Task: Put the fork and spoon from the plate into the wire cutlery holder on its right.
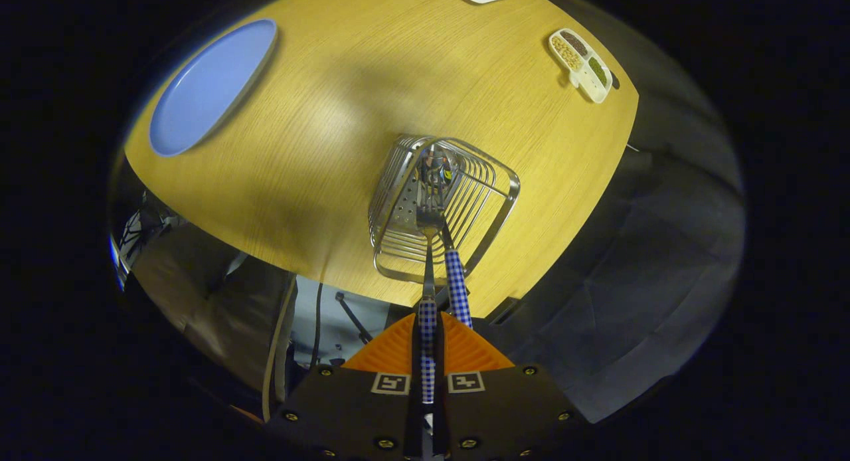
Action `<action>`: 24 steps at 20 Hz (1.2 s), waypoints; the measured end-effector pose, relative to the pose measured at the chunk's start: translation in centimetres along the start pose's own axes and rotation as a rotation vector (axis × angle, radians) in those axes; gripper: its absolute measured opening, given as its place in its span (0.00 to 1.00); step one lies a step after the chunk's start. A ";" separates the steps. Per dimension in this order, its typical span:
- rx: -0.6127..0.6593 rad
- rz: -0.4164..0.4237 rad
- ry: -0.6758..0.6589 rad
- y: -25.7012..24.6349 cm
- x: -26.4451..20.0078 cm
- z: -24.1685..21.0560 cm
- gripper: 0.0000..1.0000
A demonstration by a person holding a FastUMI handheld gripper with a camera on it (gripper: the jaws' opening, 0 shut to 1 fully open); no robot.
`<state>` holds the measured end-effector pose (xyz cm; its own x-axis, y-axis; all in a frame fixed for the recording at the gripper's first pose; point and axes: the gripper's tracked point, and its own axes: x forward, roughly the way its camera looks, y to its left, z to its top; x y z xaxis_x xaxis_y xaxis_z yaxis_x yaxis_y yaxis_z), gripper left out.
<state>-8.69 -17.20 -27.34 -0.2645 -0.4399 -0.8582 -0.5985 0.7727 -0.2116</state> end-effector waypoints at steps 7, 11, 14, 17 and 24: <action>-0.039 -0.003 0.002 -0.4 0.2 1.4 0.06; -0.022 -0.007 -0.051 -0.7 -0.8 1.8 0.29; 0.011 -0.020 -0.121 -1.4 -2.2 2.2 0.65; 0.043 -0.035 -0.185 -1.5 -3.4 2.0 0.96; 0.251 -0.014 -0.542 1.4 -9.8 3.4 0.96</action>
<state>-4.38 -10.27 -20.80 0.2055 -0.2055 -0.9568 -0.3846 0.8821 -0.2720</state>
